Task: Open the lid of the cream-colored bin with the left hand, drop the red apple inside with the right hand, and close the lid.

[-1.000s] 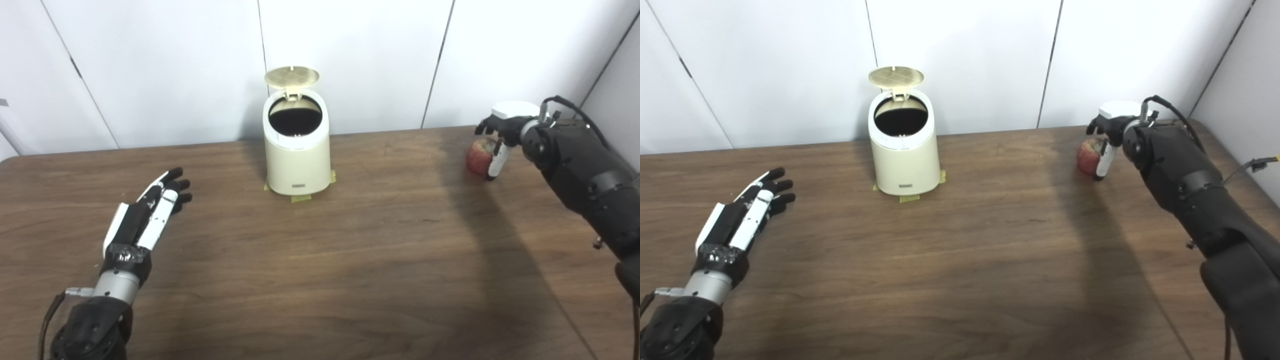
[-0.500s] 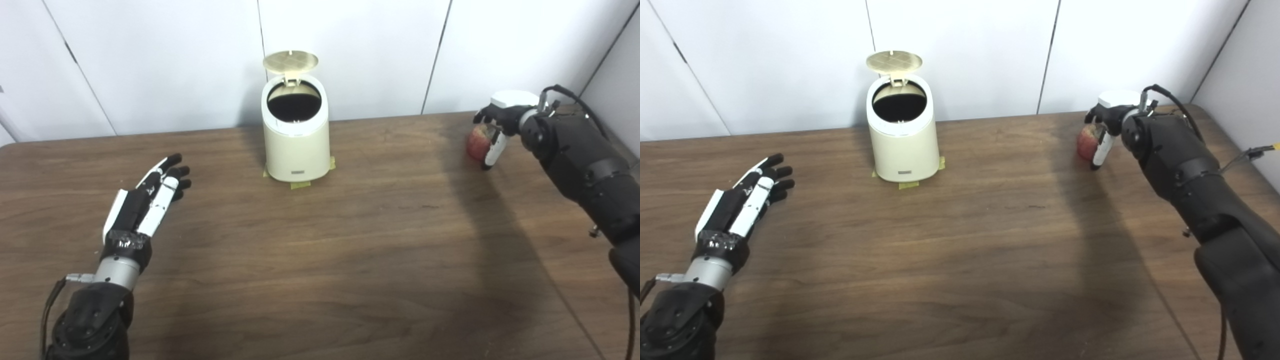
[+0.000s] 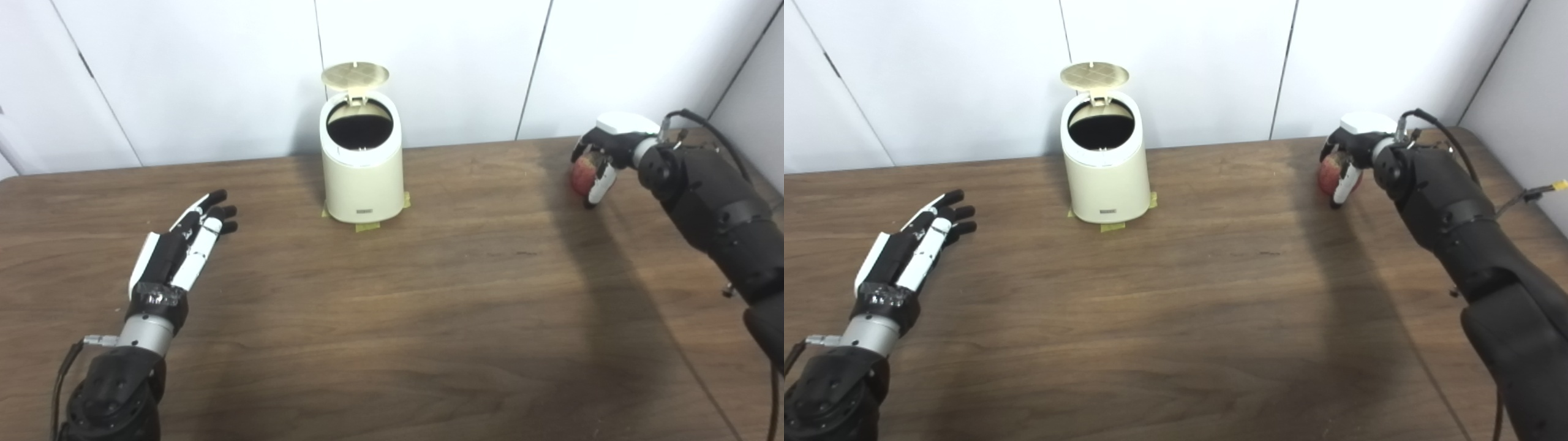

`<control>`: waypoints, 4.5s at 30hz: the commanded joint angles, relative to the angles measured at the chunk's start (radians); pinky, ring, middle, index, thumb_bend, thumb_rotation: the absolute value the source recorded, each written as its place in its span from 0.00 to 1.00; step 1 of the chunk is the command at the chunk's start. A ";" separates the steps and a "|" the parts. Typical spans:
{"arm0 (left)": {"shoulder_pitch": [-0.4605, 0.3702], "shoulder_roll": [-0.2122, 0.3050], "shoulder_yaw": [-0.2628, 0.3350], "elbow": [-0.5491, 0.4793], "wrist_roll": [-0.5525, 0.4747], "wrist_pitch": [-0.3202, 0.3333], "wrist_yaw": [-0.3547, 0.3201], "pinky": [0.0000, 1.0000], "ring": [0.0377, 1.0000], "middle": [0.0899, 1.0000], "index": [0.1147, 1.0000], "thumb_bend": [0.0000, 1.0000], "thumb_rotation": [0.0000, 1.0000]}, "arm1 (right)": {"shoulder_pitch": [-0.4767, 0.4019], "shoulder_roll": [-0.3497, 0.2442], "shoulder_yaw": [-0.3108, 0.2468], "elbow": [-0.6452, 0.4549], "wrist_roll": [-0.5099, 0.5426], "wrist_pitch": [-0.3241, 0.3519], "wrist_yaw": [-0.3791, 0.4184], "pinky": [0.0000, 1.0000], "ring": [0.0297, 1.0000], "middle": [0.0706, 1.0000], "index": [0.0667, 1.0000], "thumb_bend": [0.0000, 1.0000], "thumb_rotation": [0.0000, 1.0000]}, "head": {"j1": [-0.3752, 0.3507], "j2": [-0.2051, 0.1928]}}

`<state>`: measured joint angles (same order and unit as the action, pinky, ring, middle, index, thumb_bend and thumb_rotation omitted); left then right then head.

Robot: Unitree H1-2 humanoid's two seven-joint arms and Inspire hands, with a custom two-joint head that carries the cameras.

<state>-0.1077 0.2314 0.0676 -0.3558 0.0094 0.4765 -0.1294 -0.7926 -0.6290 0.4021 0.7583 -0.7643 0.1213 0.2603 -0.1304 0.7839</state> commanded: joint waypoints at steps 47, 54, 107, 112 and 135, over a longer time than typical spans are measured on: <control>0.058 -0.049 -0.023 0.009 0.017 -0.055 0.018 0.85 0.85 0.87 0.91 0.34 0.67 | 0.032 0.152 -0.123 -0.649 -0.025 -0.036 -0.186 0.39 0.37 0.47 0.48 0.52 0.00 | 0.120 -0.301; 0.061 -0.058 -0.035 0.030 0.027 -0.071 0.027 0.85 0.84 0.86 0.92 0.32 0.66 | 0.023 0.191 -0.127 -0.681 -0.025 -0.084 -0.215 0.33 0.37 0.45 0.49 0.50 0.00 | 0.127 -0.341; 0.079 -0.096 -0.070 0.038 0.073 -0.108 0.061 0.86 0.85 0.87 0.92 0.30 0.73 | -0.157 0.471 -0.056 -0.380 -0.056 -0.100 -0.264 0.33 0.39 0.47 0.47 0.50 0.00 | 0.149 -0.341; 0.077 -0.096 -0.065 0.041 0.066 -0.116 0.059 0.84 0.84 0.87 0.92 0.29 0.73 | -0.170 0.464 -0.049 -0.342 -0.053 -0.092 -0.262 0.37 0.39 0.47 0.47 0.50 0.00 | 0.145 -0.337; 0.071 -0.092 -0.061 0.039 0.057 -0.105 0.047 0.83 0.83 0.87 0.92 0.30 0.70 | -0.171 0.439 0.002 -0.363 -0.098 -0.038 -0.214 0.51 0.60 0.65 0.67 0.88 0.19 | 0.136 -0.329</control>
<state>-0.0157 0.1386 0.0077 -0.2911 0.0724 0.3809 -0.0811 -0.9000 -0.1800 0.4152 0.4270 -0.8562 0.0764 0.0651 0.0046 0.4541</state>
